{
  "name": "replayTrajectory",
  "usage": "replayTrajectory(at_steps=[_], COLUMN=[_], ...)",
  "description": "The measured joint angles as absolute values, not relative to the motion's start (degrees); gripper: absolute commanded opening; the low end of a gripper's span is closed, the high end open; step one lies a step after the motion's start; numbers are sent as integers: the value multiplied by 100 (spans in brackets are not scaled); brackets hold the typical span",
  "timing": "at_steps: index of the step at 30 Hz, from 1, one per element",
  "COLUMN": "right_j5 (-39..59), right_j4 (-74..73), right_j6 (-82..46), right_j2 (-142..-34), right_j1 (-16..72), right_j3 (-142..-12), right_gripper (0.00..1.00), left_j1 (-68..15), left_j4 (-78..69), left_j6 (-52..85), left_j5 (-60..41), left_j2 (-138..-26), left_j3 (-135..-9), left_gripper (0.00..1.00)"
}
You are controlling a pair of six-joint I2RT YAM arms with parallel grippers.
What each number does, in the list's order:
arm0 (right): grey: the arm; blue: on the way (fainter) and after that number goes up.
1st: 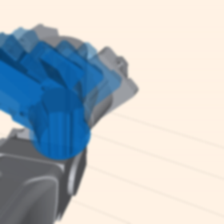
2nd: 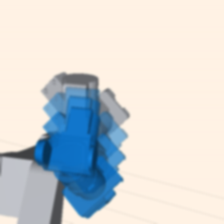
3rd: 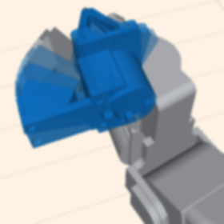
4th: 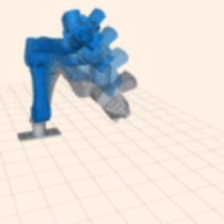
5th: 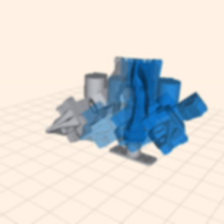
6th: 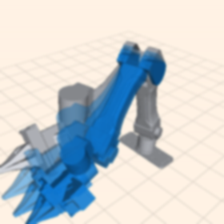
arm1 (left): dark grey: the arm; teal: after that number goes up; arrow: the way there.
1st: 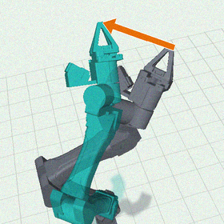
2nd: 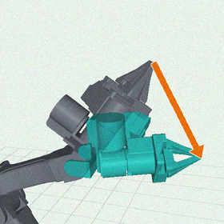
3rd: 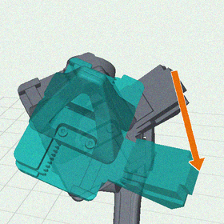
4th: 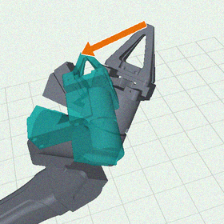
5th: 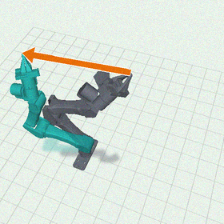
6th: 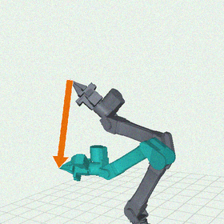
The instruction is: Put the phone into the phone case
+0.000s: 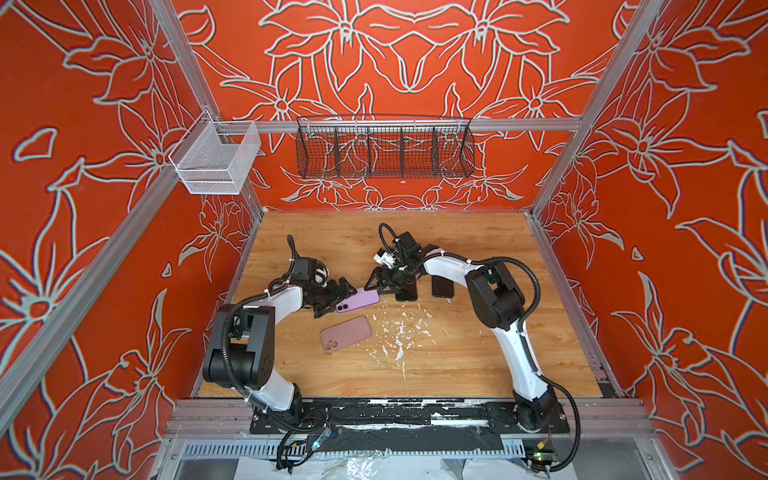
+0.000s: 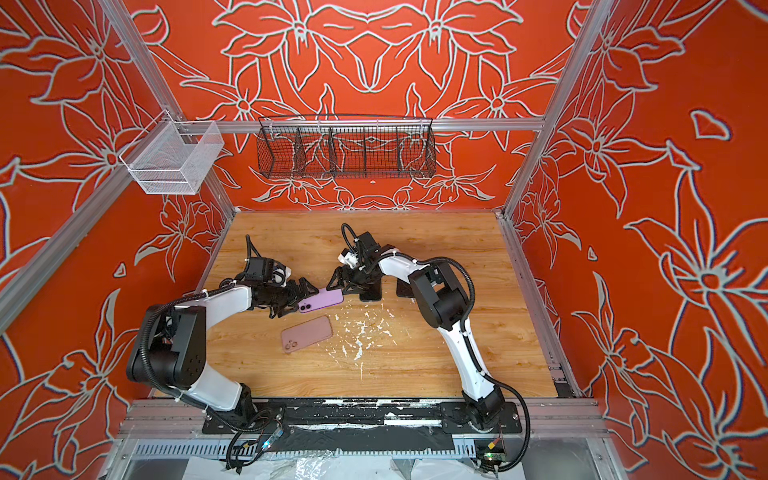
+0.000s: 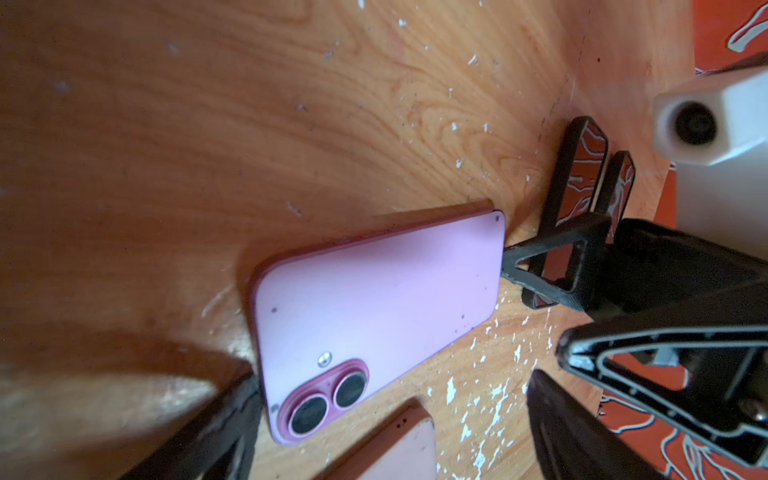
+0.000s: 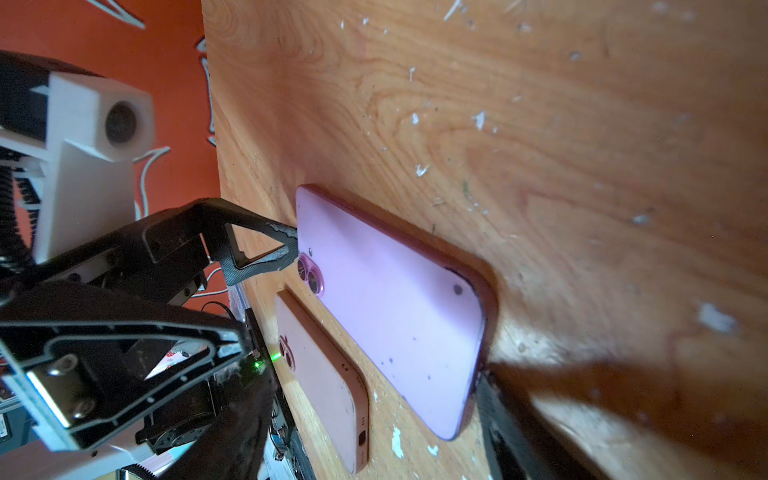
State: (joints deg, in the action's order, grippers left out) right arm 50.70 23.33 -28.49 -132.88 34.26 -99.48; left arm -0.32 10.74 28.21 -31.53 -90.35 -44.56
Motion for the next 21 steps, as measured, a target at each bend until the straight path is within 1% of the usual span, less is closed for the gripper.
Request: replayTrajectory(at_steps=[4,12,21], right_j5=[5107,5159,5162], right_j4=[2335,2329,2331], right_j6=[-2853,-2891,-2921], right_j2=[-13297,-13314,-13319], right_j1=[3409,3382,3369], right_j3=[-9948,-9948,-9948], right_gripper=[78,78,78], left_j1=[-3,-1,-73], left_j4=[847,655,598], left_j6=[2875,2943,3026], left_j5=[-3210,-3247,-3347], left_j2=[-9035,-8958,-8230], left_j3=[-4388,-4327,-4427], left_gripper=[100,99,99])
